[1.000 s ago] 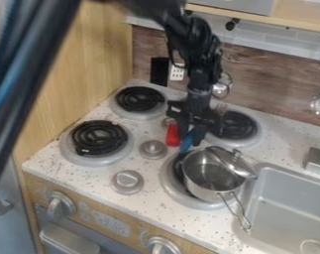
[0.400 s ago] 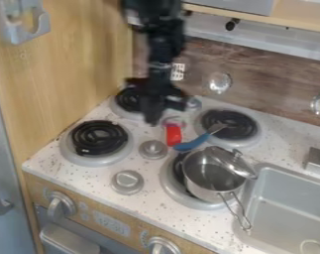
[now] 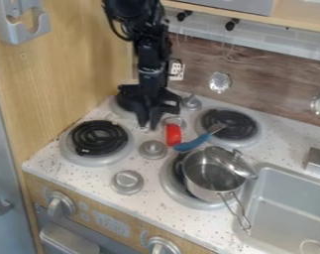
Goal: Move the blue fork and put it on top of the bottom left burner
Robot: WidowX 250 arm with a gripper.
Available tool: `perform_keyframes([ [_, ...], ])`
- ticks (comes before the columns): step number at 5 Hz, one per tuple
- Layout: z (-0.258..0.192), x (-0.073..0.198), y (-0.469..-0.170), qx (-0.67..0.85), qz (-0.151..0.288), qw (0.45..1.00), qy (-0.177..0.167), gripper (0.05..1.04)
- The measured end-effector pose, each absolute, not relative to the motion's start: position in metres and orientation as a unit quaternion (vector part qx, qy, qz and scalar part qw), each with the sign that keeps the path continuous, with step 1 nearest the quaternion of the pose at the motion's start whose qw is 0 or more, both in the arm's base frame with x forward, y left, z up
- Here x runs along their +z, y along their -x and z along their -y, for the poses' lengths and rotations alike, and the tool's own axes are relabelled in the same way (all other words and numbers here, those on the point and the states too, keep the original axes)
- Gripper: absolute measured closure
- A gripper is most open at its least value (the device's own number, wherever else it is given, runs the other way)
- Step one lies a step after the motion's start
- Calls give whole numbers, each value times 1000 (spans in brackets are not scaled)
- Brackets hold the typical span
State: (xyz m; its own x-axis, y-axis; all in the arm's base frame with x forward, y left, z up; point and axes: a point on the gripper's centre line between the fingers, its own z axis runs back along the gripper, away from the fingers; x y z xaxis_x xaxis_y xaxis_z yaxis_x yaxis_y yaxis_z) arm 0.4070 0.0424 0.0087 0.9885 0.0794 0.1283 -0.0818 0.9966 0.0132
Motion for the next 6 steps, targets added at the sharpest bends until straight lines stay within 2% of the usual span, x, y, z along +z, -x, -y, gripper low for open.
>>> perform_keyframes([
  [1, -27, -2, -429, 8, 59, 998, -9, 332],
  [2, -14, -16, -448, -10, 53, 999, -9, 77],
  [5, 11, -26, -479, -50, 52, 997, -25, 83],
  [6, 11, -26, -479, -52, 50, 996, -50, 84],
])
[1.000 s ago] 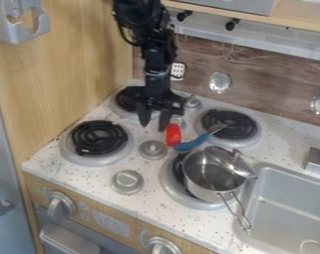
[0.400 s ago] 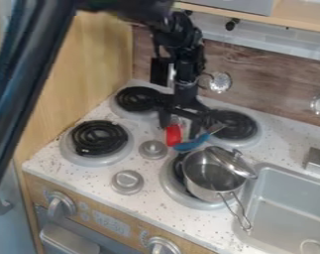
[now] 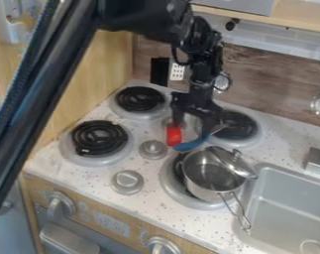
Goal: Move the blue fork and put it on top of the bottom left burner
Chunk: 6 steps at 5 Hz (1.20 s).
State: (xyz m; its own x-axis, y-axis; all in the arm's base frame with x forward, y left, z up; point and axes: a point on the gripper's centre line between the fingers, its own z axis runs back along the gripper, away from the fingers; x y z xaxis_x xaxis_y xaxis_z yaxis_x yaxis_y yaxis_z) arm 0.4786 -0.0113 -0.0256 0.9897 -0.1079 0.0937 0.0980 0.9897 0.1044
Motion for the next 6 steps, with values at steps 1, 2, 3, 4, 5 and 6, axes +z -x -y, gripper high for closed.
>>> perform_keyframes([
  [1, 22, -19, -485, -66, 63, 995, -45, 84],
  [2, 24, -31, -482, -75, 47, 995, -42, 84],
  [3, 25, -33, -485, -75, 46, 995, -38, 84],
  [4, 28, -49, -483, -75, 25, 996, -30, 127],
  [5, 29, -52, -483, -72, 19, 997, -27, 427],
  [6, 28, -52, -483, -71, 17, 997, -30, 698],
])
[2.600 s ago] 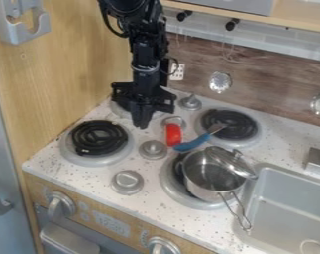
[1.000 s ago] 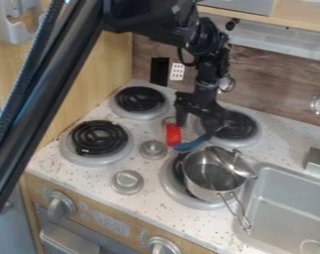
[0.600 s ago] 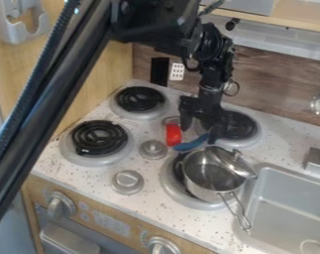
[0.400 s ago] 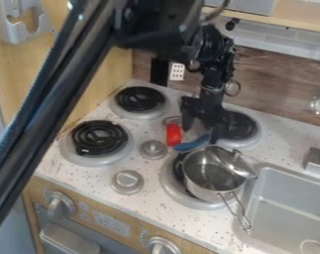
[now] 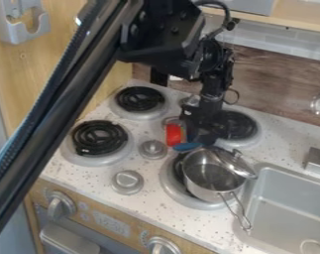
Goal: Move the blue fork and put it on top of the bottom left burner
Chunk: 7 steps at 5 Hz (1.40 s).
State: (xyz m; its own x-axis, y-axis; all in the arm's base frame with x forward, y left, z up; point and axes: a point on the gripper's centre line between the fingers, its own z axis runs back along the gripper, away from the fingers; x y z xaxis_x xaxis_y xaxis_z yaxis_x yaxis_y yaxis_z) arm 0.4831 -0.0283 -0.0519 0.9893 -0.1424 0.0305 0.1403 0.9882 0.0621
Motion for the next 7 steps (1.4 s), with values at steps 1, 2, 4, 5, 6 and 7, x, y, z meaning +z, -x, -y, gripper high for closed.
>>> perform_keyframes([
  [1, 26, -48, -481, -72, 30, 996, -35, 829],
  [2, 23, -22, -476, -63, 56, 995, -45, 949],
  [4, -3, 27, -436, -4, 76, 996, -56, 994],
  [5, -41, 21, -411, 60, 49, 995, -61, 994],
  [6, -79, 21, -404, 112, 42, 990, -73, 994],
  [7, -89, 14, -400, 127, 35, 989, -64, 994],
])
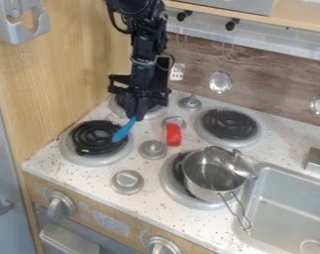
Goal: Move the blue fork and put it on top of the bottom left burner
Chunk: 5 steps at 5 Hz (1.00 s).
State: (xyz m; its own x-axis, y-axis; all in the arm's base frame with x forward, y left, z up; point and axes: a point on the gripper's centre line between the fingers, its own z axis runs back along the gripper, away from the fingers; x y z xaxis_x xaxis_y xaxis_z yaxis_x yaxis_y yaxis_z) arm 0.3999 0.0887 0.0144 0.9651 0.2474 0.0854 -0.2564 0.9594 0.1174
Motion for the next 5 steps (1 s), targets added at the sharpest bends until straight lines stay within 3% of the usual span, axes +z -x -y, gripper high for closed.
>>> perform_keyframes([
  [2, -138, -18, -371, 184, 8, 982, -46, 994],
  [4, -137, -34, -373, 184, -6, 982, -32, 969],
  [5, -136, -36, -378, 177, -12, 984, -22, 763],
])
